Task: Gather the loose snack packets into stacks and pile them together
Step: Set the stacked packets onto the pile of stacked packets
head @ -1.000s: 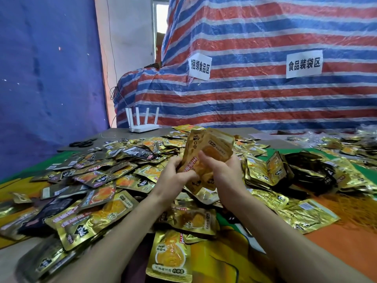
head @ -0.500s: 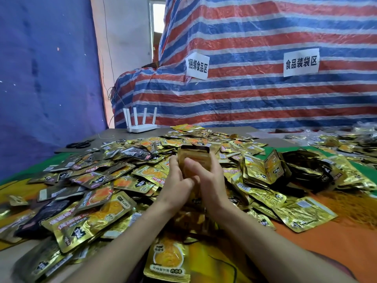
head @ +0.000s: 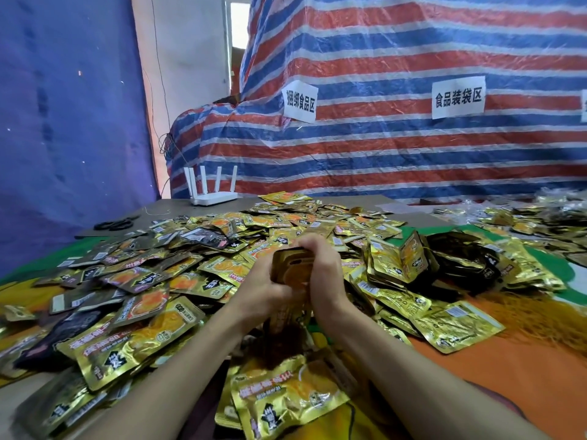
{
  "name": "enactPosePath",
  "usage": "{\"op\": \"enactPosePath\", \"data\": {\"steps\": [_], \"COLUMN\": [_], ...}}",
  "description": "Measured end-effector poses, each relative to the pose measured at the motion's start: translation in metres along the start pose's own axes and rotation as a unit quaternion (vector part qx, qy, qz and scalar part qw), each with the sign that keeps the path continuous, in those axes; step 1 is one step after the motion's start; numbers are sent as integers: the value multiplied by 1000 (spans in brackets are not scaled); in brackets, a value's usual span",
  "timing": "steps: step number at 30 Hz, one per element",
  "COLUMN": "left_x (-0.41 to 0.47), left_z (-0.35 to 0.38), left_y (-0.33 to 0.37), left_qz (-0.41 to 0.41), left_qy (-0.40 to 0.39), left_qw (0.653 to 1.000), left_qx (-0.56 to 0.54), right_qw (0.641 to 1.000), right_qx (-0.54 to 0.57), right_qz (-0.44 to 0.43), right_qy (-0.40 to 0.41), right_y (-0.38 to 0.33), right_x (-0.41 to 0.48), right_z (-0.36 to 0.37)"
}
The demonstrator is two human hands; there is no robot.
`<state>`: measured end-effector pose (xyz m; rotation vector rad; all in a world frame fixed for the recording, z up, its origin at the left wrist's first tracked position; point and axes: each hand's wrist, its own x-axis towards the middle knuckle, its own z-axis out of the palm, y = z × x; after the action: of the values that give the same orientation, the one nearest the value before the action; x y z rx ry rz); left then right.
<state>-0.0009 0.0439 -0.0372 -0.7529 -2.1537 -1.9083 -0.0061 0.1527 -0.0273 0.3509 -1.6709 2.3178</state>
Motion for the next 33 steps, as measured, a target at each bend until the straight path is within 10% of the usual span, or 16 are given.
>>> {"op": "enactPosePath", "data": {"steps": [10,18,22,33], "left_x": [-6,-8,-10,-8], "left_z": [-2,3,5,3], "left_y": [1,5,8,5], "left_qz": [-28,-39,-41,-45], "left_qy": [110,67,45,56], "left_qw": [993,996,998,997], "left_qx": [18,33,15,-16], "right_qw": [929,615,514,520], "right_qx": [-358,-782,-839,-842], "right_qz": [-96,103,178,139], "right_qy": [0,1,6,40], "right_y": [-44,-109,-121,-120], "right_x": [-3,-12,-21,-30], "right_z": [-56,-182,-225,-227]}}
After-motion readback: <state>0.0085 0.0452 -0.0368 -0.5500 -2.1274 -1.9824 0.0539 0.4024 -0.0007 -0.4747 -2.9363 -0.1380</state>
